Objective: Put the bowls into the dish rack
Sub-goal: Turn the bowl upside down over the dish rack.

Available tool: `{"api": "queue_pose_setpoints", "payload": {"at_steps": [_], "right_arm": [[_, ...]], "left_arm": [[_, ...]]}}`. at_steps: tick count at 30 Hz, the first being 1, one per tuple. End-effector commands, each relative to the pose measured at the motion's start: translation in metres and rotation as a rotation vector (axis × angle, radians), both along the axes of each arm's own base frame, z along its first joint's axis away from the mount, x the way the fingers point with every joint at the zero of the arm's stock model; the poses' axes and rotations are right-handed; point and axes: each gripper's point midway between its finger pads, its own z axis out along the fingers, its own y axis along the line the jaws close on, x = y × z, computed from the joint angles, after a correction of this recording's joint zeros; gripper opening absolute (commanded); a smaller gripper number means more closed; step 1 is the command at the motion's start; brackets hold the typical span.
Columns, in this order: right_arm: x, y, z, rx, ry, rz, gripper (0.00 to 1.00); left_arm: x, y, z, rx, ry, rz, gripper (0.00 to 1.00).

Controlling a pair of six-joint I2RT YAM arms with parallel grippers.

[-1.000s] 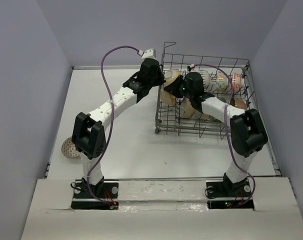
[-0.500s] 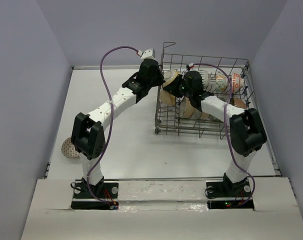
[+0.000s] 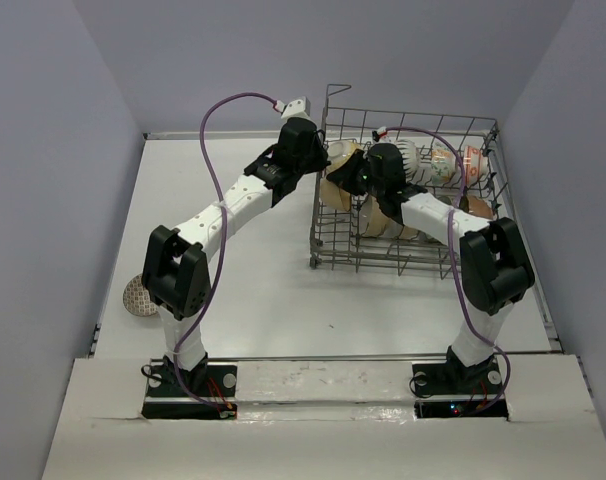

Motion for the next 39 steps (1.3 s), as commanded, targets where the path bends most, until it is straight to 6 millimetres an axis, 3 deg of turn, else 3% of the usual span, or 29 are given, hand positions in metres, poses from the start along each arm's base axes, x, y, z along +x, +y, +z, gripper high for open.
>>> {"api": "queue_pose_setpoints", "payload": {"at_steps": [1, 18, 27, 39], "right_arm": [[-0.009, -0.144, -0.124, -0.543, 0.245, -0.33, 0.06], [-0.01, -0.144, -0.127, -0.588, 0.257, -0.289, 0.32], [-0.014, -0.151, -0.12, -0.621, 0.253, -0.301, 0.33], [-0.045, -0.157, -0.111, -0.644, 0.274, -0.246, 0.34]], "left_arm": [[-0.036, 0.036, 0.031, 0.101, -0.002, -0.017, 0.0], [-0.037, 0.036, 0.036, 0.1, -0.01, -0.023, 0.0], [-0.036, 0.036, 0.036, 0.103, -0.011, -0.023, 0.0], [-0.036, 0.034, 0.036, 0.102, -0.01, -0.031, 0.0]]}}
